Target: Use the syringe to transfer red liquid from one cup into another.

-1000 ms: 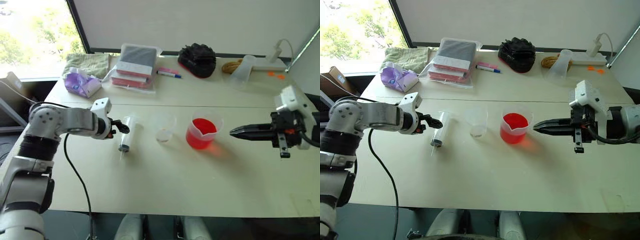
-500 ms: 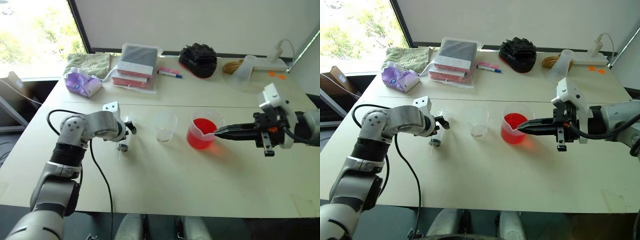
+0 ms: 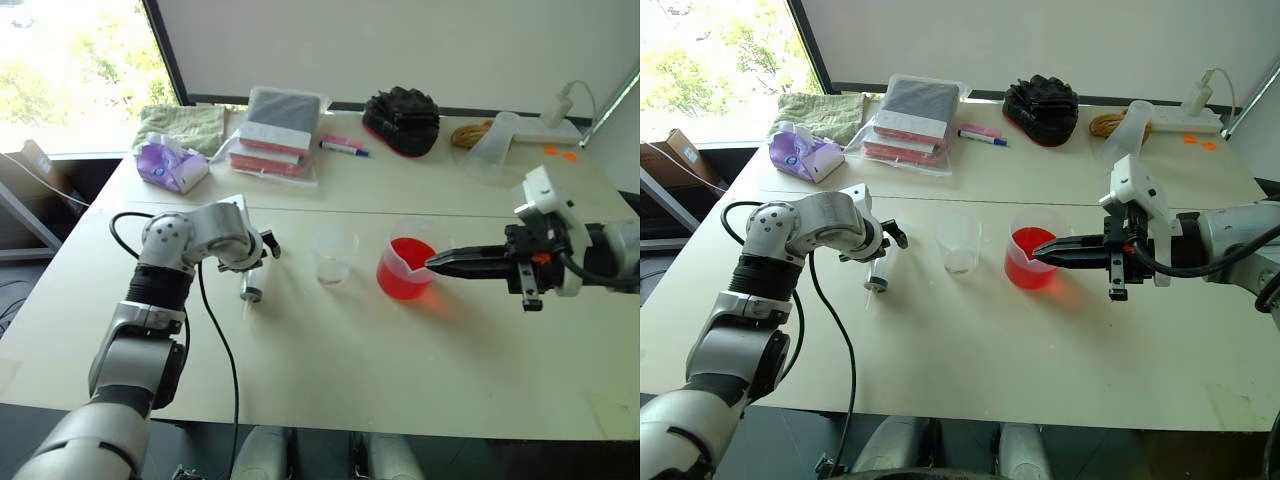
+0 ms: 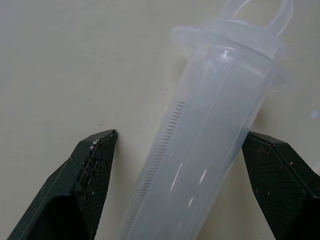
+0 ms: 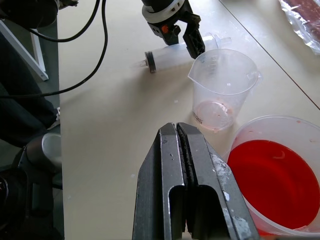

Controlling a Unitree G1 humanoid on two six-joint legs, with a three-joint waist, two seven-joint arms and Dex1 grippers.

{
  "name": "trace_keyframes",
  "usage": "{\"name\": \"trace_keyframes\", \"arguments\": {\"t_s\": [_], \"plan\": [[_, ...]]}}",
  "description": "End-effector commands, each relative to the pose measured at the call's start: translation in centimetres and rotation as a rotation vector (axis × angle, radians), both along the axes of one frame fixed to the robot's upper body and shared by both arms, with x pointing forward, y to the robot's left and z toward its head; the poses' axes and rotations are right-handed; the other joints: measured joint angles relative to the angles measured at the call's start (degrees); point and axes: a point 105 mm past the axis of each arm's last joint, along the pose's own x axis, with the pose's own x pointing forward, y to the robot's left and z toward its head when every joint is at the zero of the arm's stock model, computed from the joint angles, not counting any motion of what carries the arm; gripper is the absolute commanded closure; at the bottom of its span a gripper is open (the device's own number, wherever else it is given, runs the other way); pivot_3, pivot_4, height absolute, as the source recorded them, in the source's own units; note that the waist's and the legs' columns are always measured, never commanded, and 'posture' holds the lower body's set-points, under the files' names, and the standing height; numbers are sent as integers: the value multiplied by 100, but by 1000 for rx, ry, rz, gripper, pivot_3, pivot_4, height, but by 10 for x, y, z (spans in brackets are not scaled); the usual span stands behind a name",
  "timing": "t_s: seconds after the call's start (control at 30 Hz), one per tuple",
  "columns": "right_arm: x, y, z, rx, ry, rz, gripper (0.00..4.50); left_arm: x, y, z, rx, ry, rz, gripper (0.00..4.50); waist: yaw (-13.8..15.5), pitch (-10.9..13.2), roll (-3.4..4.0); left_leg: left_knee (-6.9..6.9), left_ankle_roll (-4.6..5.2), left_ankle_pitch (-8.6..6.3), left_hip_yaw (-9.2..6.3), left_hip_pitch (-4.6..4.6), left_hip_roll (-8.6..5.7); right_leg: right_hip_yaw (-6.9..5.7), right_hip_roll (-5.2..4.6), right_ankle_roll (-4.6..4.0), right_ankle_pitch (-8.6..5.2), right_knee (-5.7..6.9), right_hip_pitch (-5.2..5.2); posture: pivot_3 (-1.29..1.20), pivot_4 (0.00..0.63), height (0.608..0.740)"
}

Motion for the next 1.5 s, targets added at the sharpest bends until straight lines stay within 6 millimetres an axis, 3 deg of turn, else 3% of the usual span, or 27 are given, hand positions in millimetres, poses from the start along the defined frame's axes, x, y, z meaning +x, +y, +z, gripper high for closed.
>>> {"name": "trace_keyframes", "arguments": {"t_s": [0.03, 0.43, 0.47, 1.03, 1.4, 1.43, 1.5], "plan": [[-2, 5, 7, 6, -58, 17, 4500, 7, 5, 8, 25, -19, -6, 435, 2, 2, -2, 0, -1, 0, 0, 0, 0, 0, 0, 1, 0, 0, -1, 0, 150, 740], [2, 10, 6, 25, -90, -4, 4500, 7, -6, 7, 96, 29, -229, 435, 10, 4, -6, 0, -3, 1, 0, -5, -2, -2, 1, 21, 11, -5, -2, 0, 150, 740], [3, 10, 6, 26, -92, -6, 4500, 7, -5, 6, 102, 33, -234, 211, 13, 4, -7, 0, -3, 1, 0, -5, -3, -2, 1, 22, 12, -5, -2, 0, 150, 740], [4, 12, 5, 39, -106, -25, 4500, 4, -11, -3, 105, 74, -303, 211, 21, 2, -4, -1, -13, -1, 0, -4, -3, -1, 0, 35, 19, -6, 0, 0, 150, 740], [7, 13, 6, 40, -116, -22, 4500, 6, -9, -6, 93, 66, -260, 211, 23, 1, -2, -1, -32, -10, -1, -2, -3, -1, 0, 43, 24, -5, 0, 0, 150, 740], [7, 13, 6, 40, -117, -22, 4500, 6, -9, -5, 90, 56, -262, 808, 23, 1, -2, -1, -32, -10, -1, -2, -3, -1, 0, 44, 24, -5, 0, 0, 150, 740], [8, 13, 6, 40, -120, -21, 4500, 7, -9, -3, 105, 40, -262, 1390, 24, 2, -3, -2, -32, -11, -1, -3, -3, -2, 0, 45, 25, -6, -1, 0, 150, 740]]}}
